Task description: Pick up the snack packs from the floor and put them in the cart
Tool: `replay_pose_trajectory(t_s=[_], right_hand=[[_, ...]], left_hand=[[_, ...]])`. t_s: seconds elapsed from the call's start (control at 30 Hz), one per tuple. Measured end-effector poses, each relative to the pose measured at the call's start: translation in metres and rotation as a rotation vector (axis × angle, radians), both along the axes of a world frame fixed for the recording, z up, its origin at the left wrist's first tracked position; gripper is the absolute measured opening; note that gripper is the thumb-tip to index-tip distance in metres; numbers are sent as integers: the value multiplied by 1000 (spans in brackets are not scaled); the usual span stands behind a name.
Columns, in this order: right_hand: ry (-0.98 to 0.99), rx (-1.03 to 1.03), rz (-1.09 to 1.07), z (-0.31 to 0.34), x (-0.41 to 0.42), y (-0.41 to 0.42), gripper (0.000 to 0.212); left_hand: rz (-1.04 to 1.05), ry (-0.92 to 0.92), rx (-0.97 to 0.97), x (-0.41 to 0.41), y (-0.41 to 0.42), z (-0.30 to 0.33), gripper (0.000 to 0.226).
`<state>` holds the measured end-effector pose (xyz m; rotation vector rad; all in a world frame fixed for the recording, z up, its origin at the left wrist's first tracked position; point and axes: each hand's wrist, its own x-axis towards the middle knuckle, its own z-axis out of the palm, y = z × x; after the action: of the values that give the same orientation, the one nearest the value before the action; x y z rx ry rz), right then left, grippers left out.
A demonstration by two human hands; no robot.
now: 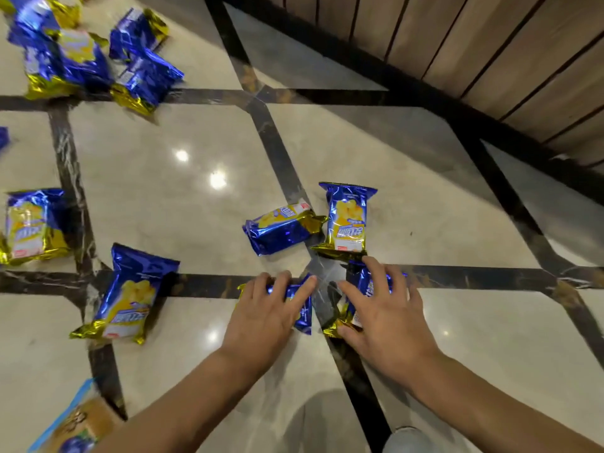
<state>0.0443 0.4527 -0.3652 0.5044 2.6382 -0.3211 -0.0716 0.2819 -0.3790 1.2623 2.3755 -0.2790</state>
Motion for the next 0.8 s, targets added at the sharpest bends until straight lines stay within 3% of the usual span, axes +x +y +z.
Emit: replay_pose_trajectory(t_s=[0.13,0.27,0.37,0.47,0.6,0.8], right_hand=[[11,-68,-171,2,-1,-4,55],[71,-56,-108,-8,-12,-12,40],[100,-105,32,-20,-17,-14,62],[102,-100,33,-19,-16,-8,87],[44,-84,-72,-16,-12,-9,83],[140,-162,-127,-7,-18,-11,72]], left_hand=[[109,-28,2,-1,1,1,88],[199,-69,33,-3,5,-1,87],[267,-105,81,-3,8,-5,87],[295,-72,118,-2,7,-6,89],[328,-50,109,3,5,-6,77],[383,-56,139,-2,6,12,67]])
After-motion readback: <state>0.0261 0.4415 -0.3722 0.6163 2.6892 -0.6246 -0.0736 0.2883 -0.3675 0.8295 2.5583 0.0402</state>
